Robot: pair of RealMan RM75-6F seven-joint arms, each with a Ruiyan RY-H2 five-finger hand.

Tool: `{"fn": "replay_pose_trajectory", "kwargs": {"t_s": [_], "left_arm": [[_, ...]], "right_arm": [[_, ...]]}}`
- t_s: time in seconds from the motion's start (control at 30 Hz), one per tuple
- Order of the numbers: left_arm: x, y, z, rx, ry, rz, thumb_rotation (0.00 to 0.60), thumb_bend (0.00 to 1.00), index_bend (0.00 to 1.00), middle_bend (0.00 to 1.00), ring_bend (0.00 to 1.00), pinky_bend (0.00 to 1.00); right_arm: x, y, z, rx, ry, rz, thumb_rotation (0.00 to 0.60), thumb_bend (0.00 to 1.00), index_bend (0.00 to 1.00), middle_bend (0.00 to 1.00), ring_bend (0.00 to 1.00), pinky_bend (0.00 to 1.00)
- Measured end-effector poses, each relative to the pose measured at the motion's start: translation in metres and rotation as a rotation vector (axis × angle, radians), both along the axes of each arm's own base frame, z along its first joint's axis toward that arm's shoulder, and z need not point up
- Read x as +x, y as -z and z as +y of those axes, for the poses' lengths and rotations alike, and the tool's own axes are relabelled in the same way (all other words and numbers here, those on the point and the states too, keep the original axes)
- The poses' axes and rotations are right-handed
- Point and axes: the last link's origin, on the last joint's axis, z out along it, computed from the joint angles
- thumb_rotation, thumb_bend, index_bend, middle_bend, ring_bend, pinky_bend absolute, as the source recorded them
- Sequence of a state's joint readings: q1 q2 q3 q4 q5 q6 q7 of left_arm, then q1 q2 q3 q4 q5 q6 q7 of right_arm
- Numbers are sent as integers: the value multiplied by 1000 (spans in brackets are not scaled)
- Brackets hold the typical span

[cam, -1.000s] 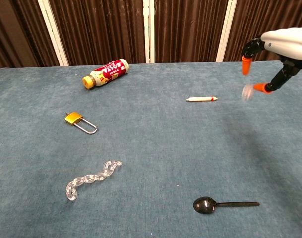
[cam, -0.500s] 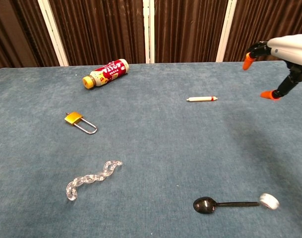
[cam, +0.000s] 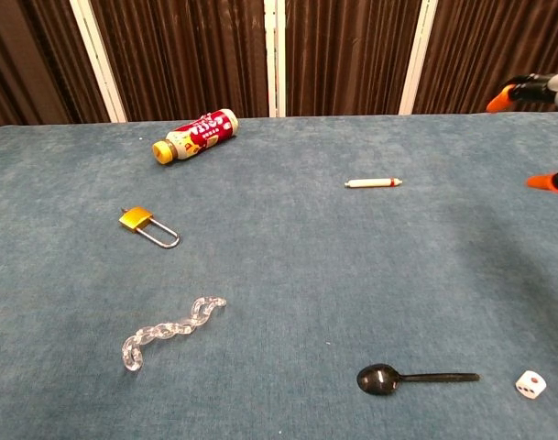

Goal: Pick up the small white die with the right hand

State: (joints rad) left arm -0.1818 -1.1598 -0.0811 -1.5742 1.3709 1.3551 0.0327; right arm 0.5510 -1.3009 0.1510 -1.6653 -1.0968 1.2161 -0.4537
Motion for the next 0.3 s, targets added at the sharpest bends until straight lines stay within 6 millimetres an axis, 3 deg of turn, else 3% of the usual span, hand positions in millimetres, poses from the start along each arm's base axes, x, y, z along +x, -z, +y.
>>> {"fn": "replay_pose_trajectory", "kwargs": {"t_s": [0.13, 0.3], "left_arm": [[0, -1, -1, 8, 5, 2, 600, 124, 0, 0, 0, 0], [-1, -1, -5, 19, 8, -2, 600, 124, 0, 0, 0, 0]], "right_arm": [[-11, -12, 13, -40, -26, 24, 600, 155, 26, 0, 0, 0], [-35, -29, 40, -113, -50, 29, 600, 139, 0, 0, 0, 0]]}}
